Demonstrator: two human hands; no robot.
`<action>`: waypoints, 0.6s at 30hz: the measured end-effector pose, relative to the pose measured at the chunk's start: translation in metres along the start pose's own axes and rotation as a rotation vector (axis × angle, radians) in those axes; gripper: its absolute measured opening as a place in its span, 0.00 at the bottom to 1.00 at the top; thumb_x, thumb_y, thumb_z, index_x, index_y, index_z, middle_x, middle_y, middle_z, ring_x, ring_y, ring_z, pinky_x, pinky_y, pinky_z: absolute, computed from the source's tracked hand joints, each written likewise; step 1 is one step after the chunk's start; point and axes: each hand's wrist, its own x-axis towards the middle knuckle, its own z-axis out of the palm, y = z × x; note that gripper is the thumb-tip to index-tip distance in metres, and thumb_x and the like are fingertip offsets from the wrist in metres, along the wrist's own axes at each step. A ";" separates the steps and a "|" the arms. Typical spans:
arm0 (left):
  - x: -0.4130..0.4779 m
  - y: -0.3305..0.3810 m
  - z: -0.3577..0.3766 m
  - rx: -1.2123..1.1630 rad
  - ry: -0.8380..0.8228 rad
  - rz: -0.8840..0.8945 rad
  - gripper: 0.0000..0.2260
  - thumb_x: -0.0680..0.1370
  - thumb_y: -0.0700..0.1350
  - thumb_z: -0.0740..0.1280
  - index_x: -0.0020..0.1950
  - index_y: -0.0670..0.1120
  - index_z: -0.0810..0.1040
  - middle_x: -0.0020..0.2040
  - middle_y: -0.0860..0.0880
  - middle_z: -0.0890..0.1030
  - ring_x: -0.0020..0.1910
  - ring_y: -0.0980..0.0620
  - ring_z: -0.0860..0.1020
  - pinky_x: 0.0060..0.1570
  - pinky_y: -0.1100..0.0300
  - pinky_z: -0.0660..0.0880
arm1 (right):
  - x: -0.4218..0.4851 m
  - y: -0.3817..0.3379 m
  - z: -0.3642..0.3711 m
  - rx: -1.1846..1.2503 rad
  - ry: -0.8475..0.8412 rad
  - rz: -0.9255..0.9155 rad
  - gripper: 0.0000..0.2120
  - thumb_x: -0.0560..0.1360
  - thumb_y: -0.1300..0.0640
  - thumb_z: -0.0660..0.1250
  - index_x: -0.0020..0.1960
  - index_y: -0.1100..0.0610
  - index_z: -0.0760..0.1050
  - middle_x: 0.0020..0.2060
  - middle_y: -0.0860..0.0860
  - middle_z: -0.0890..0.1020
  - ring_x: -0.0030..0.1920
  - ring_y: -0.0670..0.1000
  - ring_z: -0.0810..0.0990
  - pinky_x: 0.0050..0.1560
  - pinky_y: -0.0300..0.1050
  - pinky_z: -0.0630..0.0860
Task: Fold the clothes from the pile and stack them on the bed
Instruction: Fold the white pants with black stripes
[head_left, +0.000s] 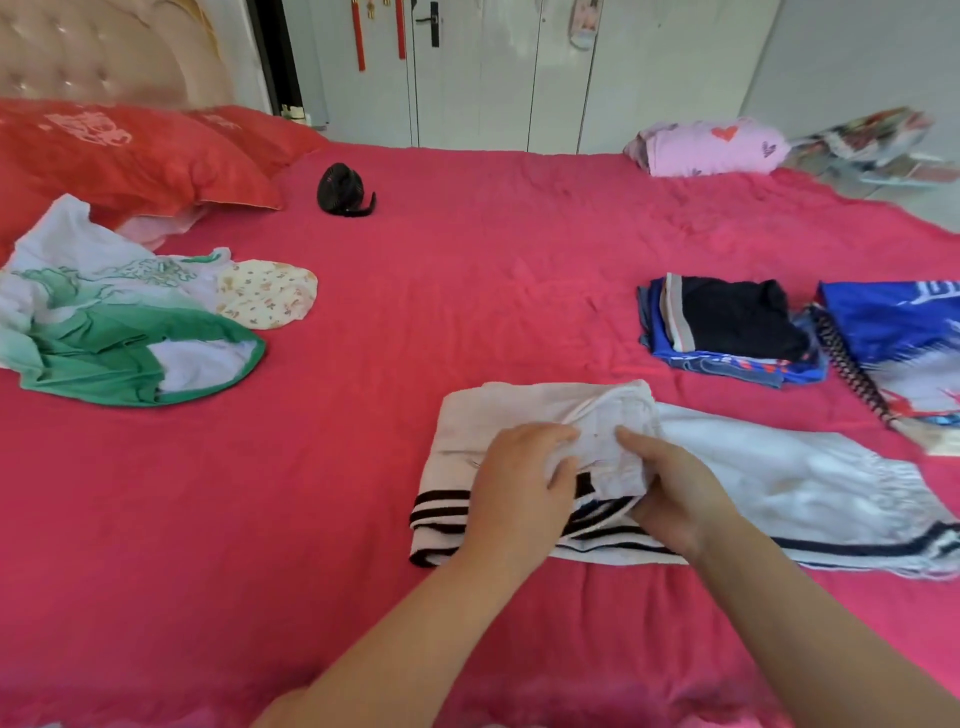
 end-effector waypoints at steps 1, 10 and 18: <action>0.004 -0.006 -0.005 0.045 0.046 -0.017 0.13 0.74 0.43 0.64 0.57 0.44 0.80 0.56 0.49 0.80 0.58 0.50 0.74 0.57 0.71 0.60 | 0.001 -0.004 -0.007 -0.043 0.029 -0.054 0.13 0.76 0.64 0.61 0.59 0.63 0.75 0.46 0.57 0.84 0.43 0.52 0.84 0.41 0.44 0.81; 0.028 -0.064 -0.012 0.237 -0.156 -0.648 0.27 0.78 0.52 0.61 0.72 0.39 0.61 0.70 0.40 0.67 0.69 0.41 0.64 0.65 0.52 0.62 | 0.005 0.012 -0.036 -1.589 0.296 -0.761 0.22 0.75 0.54 0.59 0.68 0.56 0.69 0.64 0.61 0.74 0.64 0.63 0.71 0.64 0.55 0.67; 0.032 -0.064 -0.005 0.160 -0.328 -0.605 0.33 0.76 0.46 0.65 0.77 0.48 0.52 0.72 0.44 0.65 0.70 0.45 0.66 0.60 0.60 0.64 | 0.014 0.039 -0.050 -1.898 0.143 -0.394 0.37 0.67 0.35 0.29 0.74 0.40 0.51 0.76 0.46 0.47 0.76 0.53 0.43 0.73 0.54 0.48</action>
